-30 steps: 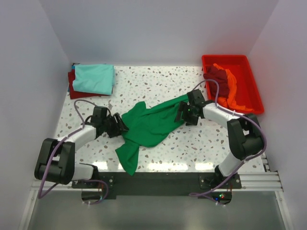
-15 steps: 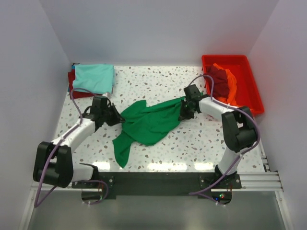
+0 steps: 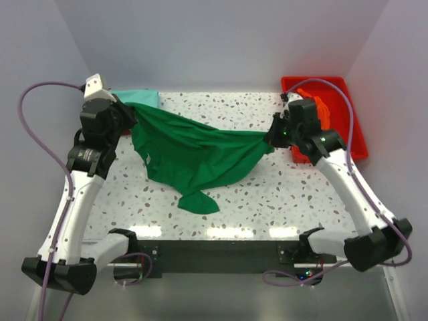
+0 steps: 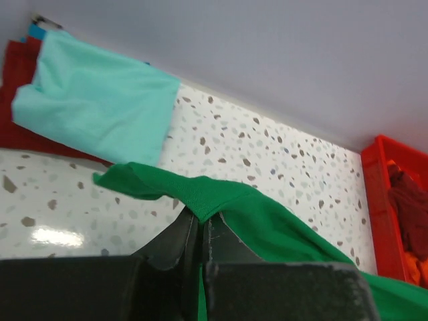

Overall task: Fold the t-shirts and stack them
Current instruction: Flatten the tshirt out

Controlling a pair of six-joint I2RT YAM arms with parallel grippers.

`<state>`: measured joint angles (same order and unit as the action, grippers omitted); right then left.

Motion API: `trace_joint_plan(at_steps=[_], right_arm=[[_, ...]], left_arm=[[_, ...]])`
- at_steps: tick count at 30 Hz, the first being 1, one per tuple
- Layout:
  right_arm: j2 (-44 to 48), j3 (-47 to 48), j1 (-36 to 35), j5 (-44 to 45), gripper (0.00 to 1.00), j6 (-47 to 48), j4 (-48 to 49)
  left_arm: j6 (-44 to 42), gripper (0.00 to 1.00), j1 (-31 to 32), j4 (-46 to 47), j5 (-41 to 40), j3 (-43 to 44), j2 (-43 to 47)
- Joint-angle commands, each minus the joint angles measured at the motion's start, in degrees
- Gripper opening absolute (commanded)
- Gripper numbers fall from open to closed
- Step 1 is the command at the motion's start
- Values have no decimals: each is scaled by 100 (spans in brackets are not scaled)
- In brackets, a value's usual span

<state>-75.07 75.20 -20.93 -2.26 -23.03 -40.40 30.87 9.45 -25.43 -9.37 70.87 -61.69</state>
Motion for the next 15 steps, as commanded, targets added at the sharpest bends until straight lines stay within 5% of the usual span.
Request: trace_joint_plan(at_steps=[1, 6, 15], right_arm=[[843, 83, 1, 462, 0, 96, -477], [2125, -190, 1, 744, 0, 307, -223], [2910, 539, -8, 1088, 0, 501, -21]], left_arm=[[-450, 0, -58, -235, -1197, 575, 455], [-854, 0, -58, 187, -1533, 1549, 544], [-1505, 0, -58, 969, -1068, 3229, 202]])
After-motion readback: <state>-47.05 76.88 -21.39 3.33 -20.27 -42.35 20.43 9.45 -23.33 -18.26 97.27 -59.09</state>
